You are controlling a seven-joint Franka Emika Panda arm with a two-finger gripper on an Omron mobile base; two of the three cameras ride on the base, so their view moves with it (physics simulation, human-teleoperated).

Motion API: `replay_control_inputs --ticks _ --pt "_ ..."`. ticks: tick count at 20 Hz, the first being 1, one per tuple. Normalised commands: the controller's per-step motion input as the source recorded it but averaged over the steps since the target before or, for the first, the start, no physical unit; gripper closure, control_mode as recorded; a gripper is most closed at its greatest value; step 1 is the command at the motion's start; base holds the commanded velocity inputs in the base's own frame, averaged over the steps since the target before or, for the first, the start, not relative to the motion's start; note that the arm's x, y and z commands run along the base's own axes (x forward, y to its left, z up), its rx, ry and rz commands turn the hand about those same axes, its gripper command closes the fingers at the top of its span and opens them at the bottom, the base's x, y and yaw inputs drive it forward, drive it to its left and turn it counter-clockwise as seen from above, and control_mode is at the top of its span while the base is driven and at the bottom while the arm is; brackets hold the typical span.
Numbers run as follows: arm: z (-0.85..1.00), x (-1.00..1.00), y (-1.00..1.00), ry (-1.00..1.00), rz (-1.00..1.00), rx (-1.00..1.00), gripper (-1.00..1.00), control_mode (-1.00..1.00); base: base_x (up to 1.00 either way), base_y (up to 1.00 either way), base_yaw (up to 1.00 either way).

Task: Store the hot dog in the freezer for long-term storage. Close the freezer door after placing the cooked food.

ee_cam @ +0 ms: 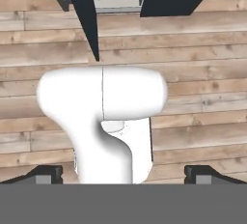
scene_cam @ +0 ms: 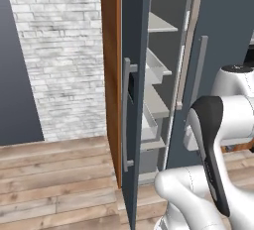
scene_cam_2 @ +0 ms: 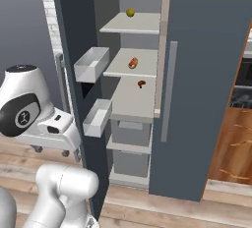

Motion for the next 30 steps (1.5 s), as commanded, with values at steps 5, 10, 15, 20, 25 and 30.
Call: replay_control_inputs --ticks 5,10,15,20,25,30 --pt "0.00 0.00 0.02 0.00 -0.01 0.00 -1.00 -1.00 0.00 0.00 0.00" --pt "0.00 0.55 0.49 -0.12 -0.15 -0.08 -1.00 -1.00 0.00 0.00 0.00" --pt "0.00 0.74 0.81 -0.24 -0.25 -0.13 -1.00 -1.00 0.00 0.00 0.00" --pt "-0.07 0.87 0.70 -0.30 -0.32 -0.16 -1.00 -1.00 0.00 0.00 0.00" --pt "-0.18 0.81 0.48 -0.26 -0.35 -0.12 -1.00 -1.00 0.00 0.00 0.00" --pt "-0.06 0.63 0.24 -0.25 -0.29 -0.07 -1.00 -1.00 0.00 0.00 0.00"
